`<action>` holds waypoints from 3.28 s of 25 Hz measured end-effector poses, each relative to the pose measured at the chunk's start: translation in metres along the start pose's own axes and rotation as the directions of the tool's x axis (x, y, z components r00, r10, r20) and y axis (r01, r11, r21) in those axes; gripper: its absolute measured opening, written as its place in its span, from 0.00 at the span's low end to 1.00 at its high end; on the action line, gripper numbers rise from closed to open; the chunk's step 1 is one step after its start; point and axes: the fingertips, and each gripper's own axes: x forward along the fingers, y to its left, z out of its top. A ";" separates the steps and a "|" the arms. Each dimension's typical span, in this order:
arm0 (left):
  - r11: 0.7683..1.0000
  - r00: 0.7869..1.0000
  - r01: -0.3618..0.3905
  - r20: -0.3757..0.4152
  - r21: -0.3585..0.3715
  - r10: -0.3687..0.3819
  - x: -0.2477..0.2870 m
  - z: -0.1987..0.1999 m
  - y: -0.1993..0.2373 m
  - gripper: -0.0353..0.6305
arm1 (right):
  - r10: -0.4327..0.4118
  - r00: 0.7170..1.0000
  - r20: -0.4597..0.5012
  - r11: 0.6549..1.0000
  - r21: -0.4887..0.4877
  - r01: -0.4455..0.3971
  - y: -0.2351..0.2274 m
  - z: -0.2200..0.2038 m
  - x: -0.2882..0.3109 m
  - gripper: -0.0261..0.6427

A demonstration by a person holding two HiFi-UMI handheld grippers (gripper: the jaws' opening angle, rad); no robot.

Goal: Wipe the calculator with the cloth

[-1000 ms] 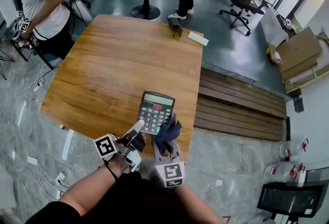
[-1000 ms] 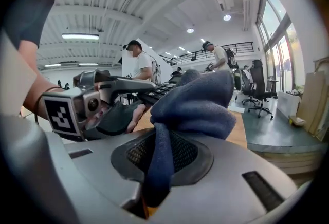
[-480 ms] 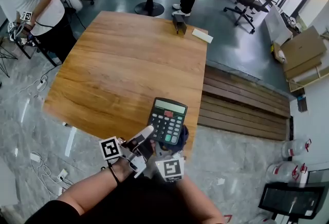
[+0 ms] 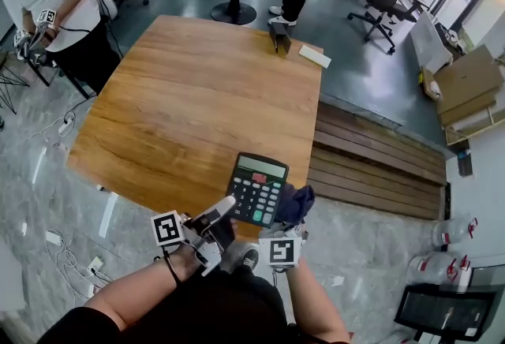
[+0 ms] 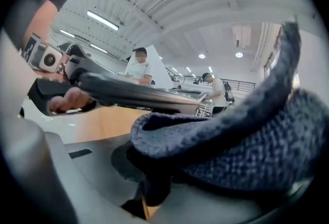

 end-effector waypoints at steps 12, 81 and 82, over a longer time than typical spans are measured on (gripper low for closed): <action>0.999 0.999 0.029 -0.043 -0.040 -0.030 0.004 -0.018 -0.009 0.16 | 0.177 0.979 0.102 0.974 -0.158 -0.159 0.063 0.024 0.015 0.13; 0.919 0.924 -0.377 -0.021 0.120 0.382 -0.037 0.050 0.203 0.16 | -0.069 0.926 -0.371 0.951 0.256 0.173 0.000 -0.168 0.015 0.13; 0.913 0.920 -0.386 -0.017 0.129 0.391 -0.040 0.050 0.208 0.16 | -0.064 0.914 -0.400 0.951 0.253 0.177 0.005 -0.179 0.015 0.13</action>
